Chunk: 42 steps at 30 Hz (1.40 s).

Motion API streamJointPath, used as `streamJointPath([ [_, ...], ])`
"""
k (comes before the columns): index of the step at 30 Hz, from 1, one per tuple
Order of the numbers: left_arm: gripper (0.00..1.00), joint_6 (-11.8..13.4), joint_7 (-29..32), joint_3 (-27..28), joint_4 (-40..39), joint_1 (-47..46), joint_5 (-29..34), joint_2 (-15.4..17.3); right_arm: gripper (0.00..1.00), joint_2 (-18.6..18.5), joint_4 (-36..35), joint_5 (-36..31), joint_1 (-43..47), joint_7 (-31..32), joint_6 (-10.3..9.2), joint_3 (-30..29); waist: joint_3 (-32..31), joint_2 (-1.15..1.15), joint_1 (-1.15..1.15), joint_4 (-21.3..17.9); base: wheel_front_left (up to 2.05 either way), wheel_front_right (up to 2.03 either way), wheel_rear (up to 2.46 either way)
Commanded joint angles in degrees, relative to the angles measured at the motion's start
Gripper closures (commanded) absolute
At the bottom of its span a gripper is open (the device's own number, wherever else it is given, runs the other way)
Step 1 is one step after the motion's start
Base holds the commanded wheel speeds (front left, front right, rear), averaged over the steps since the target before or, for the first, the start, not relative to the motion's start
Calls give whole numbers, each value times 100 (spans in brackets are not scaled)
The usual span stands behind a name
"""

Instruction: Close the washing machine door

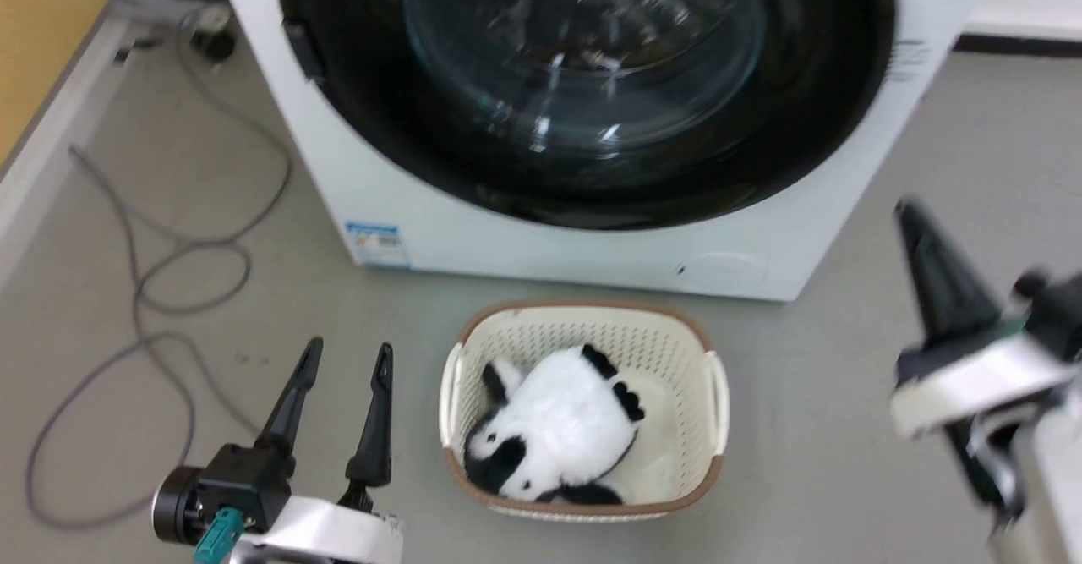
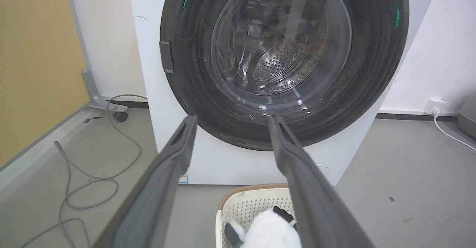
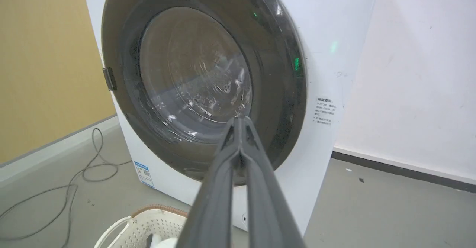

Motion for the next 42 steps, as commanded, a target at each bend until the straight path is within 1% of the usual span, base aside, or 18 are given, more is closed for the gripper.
streamJointPath([
  [1, 0, 28, -25, 32, 43, 102, -60, 0, 100, 146, -140, -183, 323, -66, -5, -27, -229, 0, 0, -201, 0, 0, 0],
  [4, 0, 47, -25, 53, 109, 192, -115, 0, 100, 463, -357, -335, 791, -97, -5, -204, -338, 0, 0, -243, 0, 0, 0],
  [10, 0, 164, -25, 41, 192, 327, -198, 0, 100, 1022, -710, -597, 1501, -139, -5, -558, -448, 0, 0, -278, 0, 0, 0],
  [14, 0, 229, -25, 41, 238, 397, -239, 0, 100, 1295, -873, -701, 1844, -158, -5, -806, -497, 0, 0, -289, 0, 0, 0],
  [15, 0, 241, -25, 38, 245, 411, -244, 0, 61, 1341, -925, -747, 1906, -161, -5, -858, -504, 0, 0, -292, 0, 0, 0],
  [16, 0, 245, -25, 37, 261, 421, -242, 0, 0, 1377, -993, -800, 1959, -163, -5, -889, -512, 0, 0, -292, 0, 0, 0],
  [19, 0, 281, -25, 62, 291, 415, -210, 0, 0, 1473, -1227, -846, 2083, -165, -5, -1007, -531, 0, 0, -285, 0, 0, 0],
  [23, 0, 315, -25, 88, 281, 393, -205, 0, 0, 1527, -1368, -865, 2225, -166, -5, -1069, -558, 0, 0, -277, 0, 0, 0],
  [29, 0, 360, -25, 130, 166, 383, -154, 0, 0, 1548, -1391, -857, 2291, -167, -5, -1017, -556, 0, 0, -277, 0, 0, 0],
  [35, 0, 312, -25, 159, 150, 363, -143, 0, 0, 1551, -1288, -783, 2283, -167, -5, -941, -511, 0, 0, -258, 0, 0, 0],
  [36, 100, 336, 0, 142, 165, 374, -177, -4, 100, 1524, -1289, -823, 2224, -142, -1, -940, -508, 0, 0, -259, 0, 0, 0],
  [42, 100, 338, 19, 117, 169, 373, -173, -5, 100, 1523, -1288, -837, 2222, -127, -1, -940, -505, 0, 0, -259, 0, 0, 0],
])
